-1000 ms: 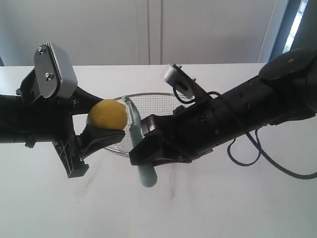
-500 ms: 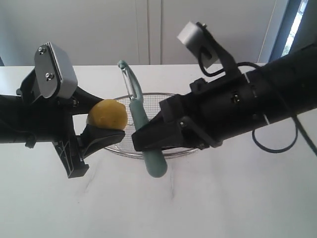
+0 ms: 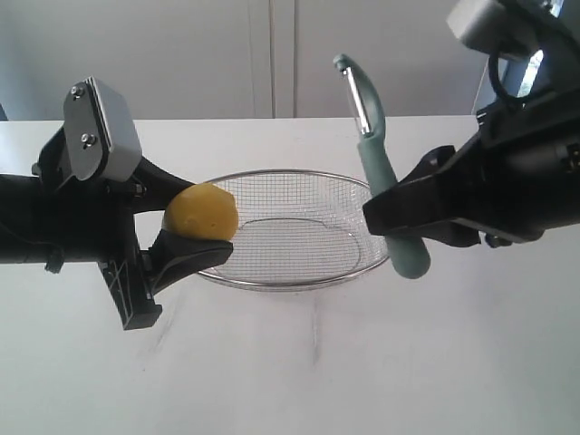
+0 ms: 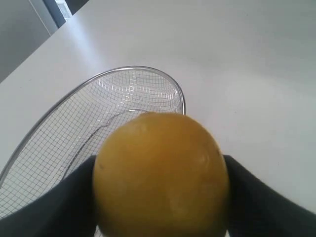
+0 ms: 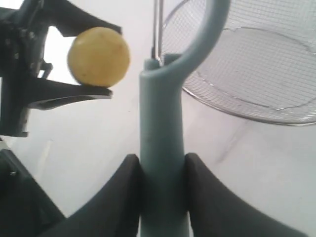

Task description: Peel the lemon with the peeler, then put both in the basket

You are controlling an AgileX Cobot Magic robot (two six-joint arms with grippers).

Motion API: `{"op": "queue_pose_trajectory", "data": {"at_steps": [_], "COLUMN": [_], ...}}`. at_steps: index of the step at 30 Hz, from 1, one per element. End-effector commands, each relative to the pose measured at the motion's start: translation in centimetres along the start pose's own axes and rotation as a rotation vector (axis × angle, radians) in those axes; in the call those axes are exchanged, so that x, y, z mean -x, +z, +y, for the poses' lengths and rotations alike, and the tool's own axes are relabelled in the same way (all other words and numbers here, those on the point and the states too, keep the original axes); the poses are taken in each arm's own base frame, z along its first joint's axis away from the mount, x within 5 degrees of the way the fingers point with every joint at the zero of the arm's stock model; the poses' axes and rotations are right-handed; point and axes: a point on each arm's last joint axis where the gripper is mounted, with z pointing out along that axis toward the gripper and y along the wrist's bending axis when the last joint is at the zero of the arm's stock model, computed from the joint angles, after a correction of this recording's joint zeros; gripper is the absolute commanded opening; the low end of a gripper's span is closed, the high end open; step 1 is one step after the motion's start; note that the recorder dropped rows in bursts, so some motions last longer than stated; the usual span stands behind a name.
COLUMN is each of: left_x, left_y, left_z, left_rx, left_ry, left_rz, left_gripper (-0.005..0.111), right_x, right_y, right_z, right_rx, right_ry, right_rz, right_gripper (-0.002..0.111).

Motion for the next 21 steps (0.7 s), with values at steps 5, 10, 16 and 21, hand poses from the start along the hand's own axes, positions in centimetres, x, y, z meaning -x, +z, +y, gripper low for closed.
{"op": "queue_pose_trajectory", "data": {"at_steps": [5, 10, 16, 21], "left_x": [0.7, 0.7, 1.3, 1.8], "left_y": [-0.1, -0.1, -0.7, -1.1], "left_z": [-0.2, -0.3, -0.4, -0.4], "left_rx": [-0.017, -0.023, -0.015, -0.003], "left_ry": [0.147, 0.147, 0.164, 0.177], "left_rz": [-0.041, -0.046, -0.071, -0.089], "left_gripper": [0.000, 0.000, 0.000, 0.000], "right_x": [0.4, 0.0, -0.5, -0.4], "right_y": [2.9, 6.3, 10.0, 12.6], "right_z": [-2.0, -3.8, -4.9, -4.5], "right_rx": [-0.054, -0.050, 0.038, 0.225], "right_ry": [0.045, 0.104, 0.155, 0.228], "right_rz": [0.054, 0.164, 0.239, 0.224], "right_gripper": [0.000, 0.000, 0.000, 0.000]}}
